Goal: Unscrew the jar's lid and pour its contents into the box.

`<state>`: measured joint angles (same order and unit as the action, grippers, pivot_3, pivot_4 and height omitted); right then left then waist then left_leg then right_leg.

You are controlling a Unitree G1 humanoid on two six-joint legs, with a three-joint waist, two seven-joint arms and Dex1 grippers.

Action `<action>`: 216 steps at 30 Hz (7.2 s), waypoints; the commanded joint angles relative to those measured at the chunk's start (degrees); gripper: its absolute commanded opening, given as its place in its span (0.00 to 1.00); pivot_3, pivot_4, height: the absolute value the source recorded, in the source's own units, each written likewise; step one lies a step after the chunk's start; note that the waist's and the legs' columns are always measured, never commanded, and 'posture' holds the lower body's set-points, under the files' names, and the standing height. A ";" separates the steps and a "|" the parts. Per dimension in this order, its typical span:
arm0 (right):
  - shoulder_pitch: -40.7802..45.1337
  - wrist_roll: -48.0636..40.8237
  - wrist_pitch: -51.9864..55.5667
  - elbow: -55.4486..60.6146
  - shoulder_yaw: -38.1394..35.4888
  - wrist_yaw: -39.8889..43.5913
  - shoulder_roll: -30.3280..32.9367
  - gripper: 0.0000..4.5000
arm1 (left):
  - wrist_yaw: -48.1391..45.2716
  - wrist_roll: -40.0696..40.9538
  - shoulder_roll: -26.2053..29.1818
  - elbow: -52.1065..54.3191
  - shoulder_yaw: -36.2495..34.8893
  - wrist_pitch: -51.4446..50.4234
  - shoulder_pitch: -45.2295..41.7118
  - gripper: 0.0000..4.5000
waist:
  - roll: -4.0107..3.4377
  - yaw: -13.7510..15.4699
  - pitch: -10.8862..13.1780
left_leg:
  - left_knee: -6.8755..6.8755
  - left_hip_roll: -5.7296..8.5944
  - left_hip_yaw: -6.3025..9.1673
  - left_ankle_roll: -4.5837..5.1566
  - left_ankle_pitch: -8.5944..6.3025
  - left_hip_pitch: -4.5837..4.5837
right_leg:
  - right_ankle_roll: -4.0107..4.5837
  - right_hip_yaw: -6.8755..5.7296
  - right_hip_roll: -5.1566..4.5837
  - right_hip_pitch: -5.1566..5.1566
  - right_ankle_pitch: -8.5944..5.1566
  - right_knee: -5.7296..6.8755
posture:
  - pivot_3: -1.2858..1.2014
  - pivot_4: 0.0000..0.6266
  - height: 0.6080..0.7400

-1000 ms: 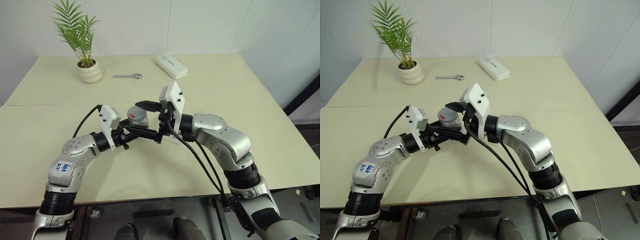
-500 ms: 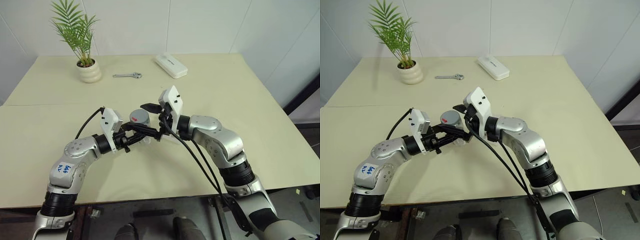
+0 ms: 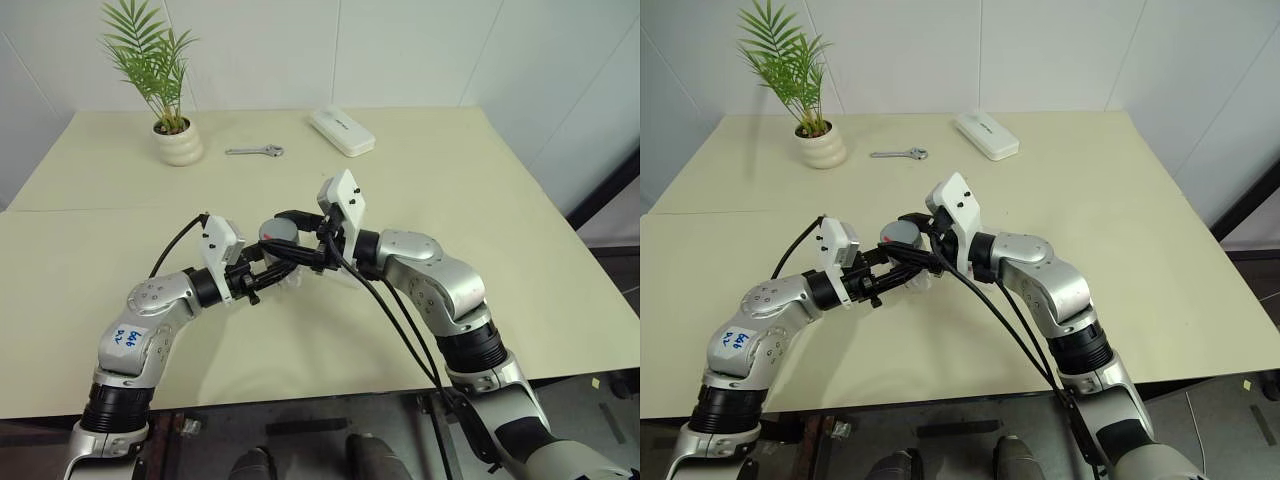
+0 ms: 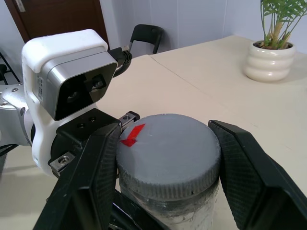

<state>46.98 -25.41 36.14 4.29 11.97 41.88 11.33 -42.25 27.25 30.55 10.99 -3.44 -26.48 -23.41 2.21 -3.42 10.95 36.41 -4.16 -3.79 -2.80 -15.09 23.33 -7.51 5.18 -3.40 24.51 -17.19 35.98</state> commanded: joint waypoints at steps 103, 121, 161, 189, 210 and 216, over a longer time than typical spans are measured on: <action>13.43 -6.83 -3.00 -8.42 -6.47 27.00 10.16 1.00 | -18.69 5.67 8.33 -0.47 -2.83 0.13 -2.53 0.42 | -0.27 -1.31 0.17 | 0.61 -0.47 -0.03 0.00 -0.04 0.06 | 0.04 0.15 0.53 0.04 -0.02 0.40 | 0.52 0.24 1.00; 13.72 1.37 -4.91 -6.92 1.90 19.66 2.82 1.00 | -18.52 6.00 7.20 -0.72 -2.00 -0.06 -3.23 0.42 | -0.27 -1.32 0.17 | 0.64 -0.54 0.00 -0.03 -0.05 0.06 | 0.13 0.20 0.66 0.09 -0.06 0.50 | 0.52 0.24 1.00; 13.72 -7.72 1.80 -8.05 -3.97 26.63 7.15 1.00 | -17.82 6.02 7.68 0.41 -3.28 0.21 -1.77 0.42 | -0.27 -1.45 0.17 | 0.62 -0.61 0.00 -0.04 -0.05 0.02 | 0.15 0.22 0.74 0.10 -0.07 0.54 | 0.52 0.24 1.00; 14.46 -0.78 -3.36 -10.78 0.52 22.59 1.99 1.00 | -18.01 5.88 7.13 -0.25 -2.59 0.18 -2.65 0.42 | -0.27 -1.37 0.17 | 0.61 -0.61 -0.01 -0.05 -0.06 0.03 | 0.17 0.23 0.74 0.11 -0.08 0.53 | 0.52 0.24 1.00; 13.89 -1.53 -3.40 -12.64 -0.31 26.96 5.96 1.00 | -17.88 6.00 7.40 -0.15 -2.86 0.18 -2.43 0.42 | -0.27 -1.41 0.17 | 0.60 -0.61 -0.01 -0.05 -0.06 0.03 | 0.17 0.23 0.75 0.11 -0.08 0.53 | 0.52 0.24 1.00; 12.77 -4.58 0.46 -10.29 -0.82 26.96 4.95 1.00 | -18.01 6.32 7.66 0.45 -3.01 -0.25 -2.15 0.42 | -0.27 -1.39 0.17 | 0.61 -0.61 -0.01 -0.05 -0.06 0.03 | 0.17 0.24 0.74 0.11 -0.08 0.53 | 0.52 0.24 1.00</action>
<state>59.79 -28.04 35.74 -8.83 12.95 68.50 16.74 -59.87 32.38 37.57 9.00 -5.59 -27.20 -25.18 1.94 -4.81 11.12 37.01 -4.78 -3.80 -2.85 -15.15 23.35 -7.35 5.42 -2.65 24.62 -17.27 36.50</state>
